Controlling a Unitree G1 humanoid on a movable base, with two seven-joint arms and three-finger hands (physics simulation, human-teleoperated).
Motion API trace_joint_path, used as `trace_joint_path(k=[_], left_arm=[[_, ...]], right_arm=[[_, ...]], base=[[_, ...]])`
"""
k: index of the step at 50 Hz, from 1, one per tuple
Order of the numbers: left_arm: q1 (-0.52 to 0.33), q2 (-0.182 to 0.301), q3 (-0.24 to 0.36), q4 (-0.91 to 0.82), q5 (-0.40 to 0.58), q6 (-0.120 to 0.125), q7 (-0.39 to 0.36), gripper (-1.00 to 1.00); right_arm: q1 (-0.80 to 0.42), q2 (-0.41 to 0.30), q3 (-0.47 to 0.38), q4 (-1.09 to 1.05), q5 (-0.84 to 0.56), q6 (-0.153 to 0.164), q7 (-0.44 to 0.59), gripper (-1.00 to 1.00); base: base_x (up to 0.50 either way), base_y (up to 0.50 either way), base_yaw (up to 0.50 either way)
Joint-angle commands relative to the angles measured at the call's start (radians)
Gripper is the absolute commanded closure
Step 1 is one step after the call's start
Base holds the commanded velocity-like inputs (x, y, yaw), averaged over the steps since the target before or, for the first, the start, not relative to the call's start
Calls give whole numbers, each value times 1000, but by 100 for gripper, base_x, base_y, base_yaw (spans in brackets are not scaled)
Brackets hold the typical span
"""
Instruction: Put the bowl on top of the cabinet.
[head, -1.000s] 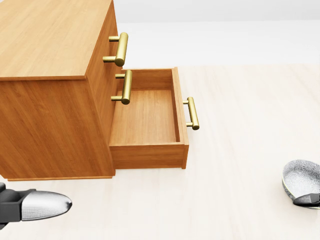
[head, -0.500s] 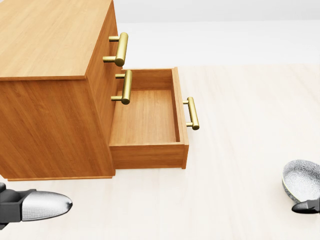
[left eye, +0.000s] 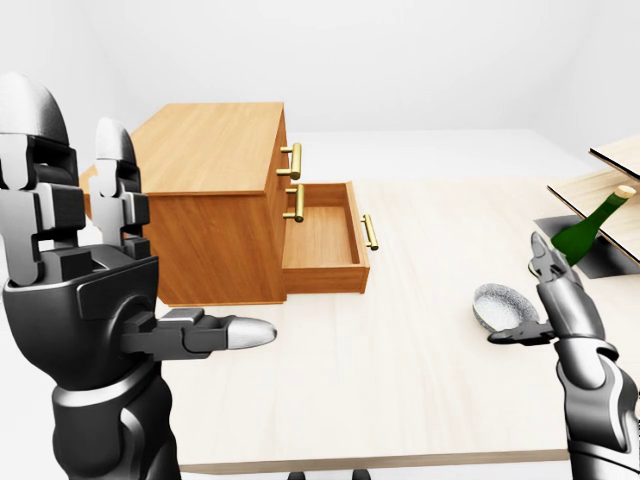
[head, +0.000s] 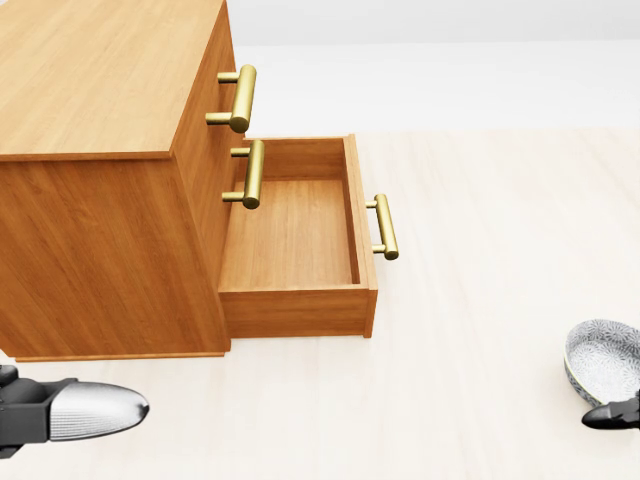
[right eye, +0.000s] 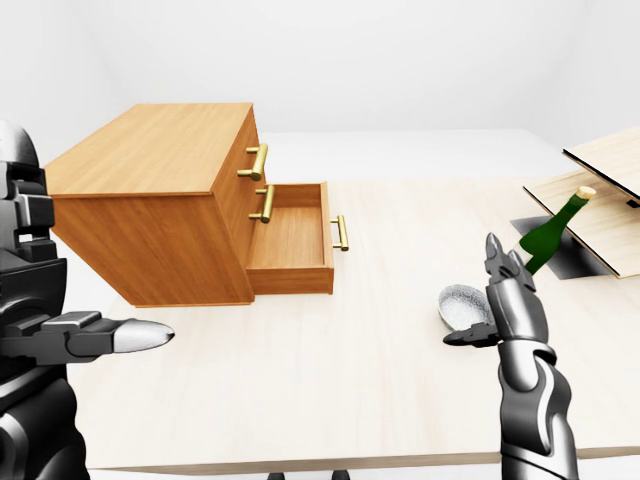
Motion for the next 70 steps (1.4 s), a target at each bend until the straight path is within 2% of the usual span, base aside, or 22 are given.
trace_joint_path(k=[1, 22, 39, 63, 70], left_arm=[[5, -2, -7, 5, 5, 0, -1, -100], [1, -2, -7, 3, 6, 0, -2, -100], [5, -3, -7, 10, 8, 0, -5, -100], [7, -5, -13, 11, 12, 0, -5, -100], [15, -7, -17, 12, 15, 0, -8, -100]], right_arm=[[-10, -16, 19, 53, -10, 0, -35, -100], [-26, -33, 48, 138, -31, 0, -90, -100], [-56, -64, 93, 300, -55, 0, -191, -100], [-86, -91, 131, 403, -67, 0, -252, -100], [-118, -108, 161, 491, -79, 0, -301, -100]], base=[[0, 0, 0], [0, 0, 0], [0, 0, 0], [0, 0, 0], [0, 0, 0]])
